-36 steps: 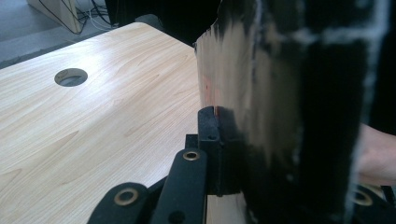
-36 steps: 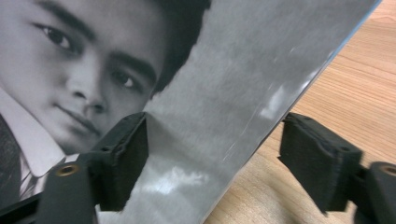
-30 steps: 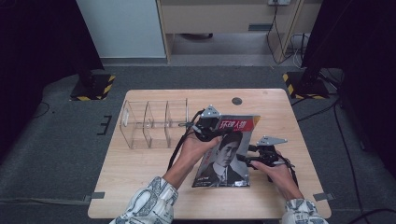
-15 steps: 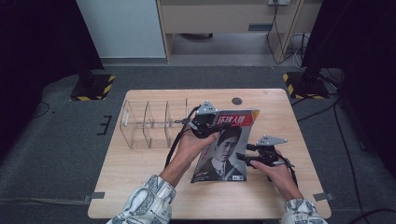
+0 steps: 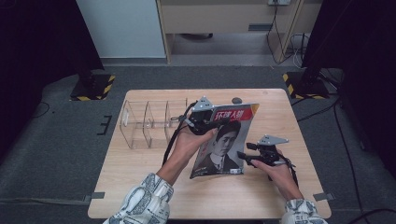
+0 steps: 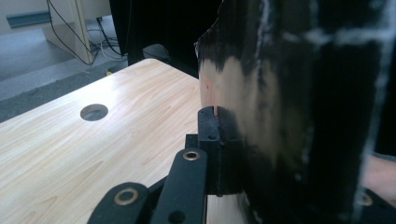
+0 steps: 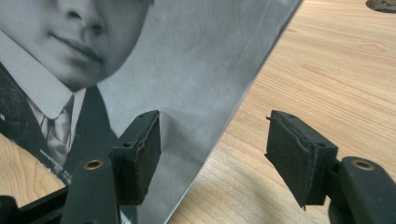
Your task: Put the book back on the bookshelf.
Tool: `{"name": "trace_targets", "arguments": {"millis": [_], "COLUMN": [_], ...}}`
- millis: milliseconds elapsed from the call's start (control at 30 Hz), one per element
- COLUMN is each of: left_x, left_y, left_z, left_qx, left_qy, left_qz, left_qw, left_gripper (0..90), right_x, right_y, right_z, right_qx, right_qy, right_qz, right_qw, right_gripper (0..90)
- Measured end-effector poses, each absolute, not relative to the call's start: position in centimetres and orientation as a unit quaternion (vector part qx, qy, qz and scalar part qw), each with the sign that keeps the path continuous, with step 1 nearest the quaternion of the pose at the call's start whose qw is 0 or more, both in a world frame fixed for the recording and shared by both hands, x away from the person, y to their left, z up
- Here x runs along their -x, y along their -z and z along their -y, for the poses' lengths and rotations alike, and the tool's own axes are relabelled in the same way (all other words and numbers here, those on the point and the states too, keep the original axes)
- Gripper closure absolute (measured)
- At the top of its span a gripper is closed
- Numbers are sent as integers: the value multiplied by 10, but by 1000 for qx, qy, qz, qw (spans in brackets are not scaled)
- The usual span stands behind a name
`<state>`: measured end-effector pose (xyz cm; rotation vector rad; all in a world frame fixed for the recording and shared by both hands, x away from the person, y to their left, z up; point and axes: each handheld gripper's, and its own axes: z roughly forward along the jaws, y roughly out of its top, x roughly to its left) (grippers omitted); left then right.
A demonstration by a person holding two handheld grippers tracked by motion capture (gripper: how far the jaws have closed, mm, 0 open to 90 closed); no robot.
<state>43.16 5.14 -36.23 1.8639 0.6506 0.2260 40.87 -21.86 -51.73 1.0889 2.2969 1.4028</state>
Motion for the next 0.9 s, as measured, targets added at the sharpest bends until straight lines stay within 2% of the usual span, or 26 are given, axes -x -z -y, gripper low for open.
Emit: {"name": "trace_targets", "arguments": {"millis": [533,900], "left_x": [-433,-437], "left_y": [349,343], "left_z": [-63,-76], "left_qx": [-769,-761], "left_qy": [-114,-124], "left_qz": [-286,-295], "left_qw": [560,565], "left_gripper": [864,865], "right_x": [-409,-411], "right_y": [518,522], "right_z": [221,228], "right_qx": [-385,-418], "right_qy": [-465,-429], "right_qz": [-786,-784], "right_qw": [133,163], "right_gripper": [336,284]}}
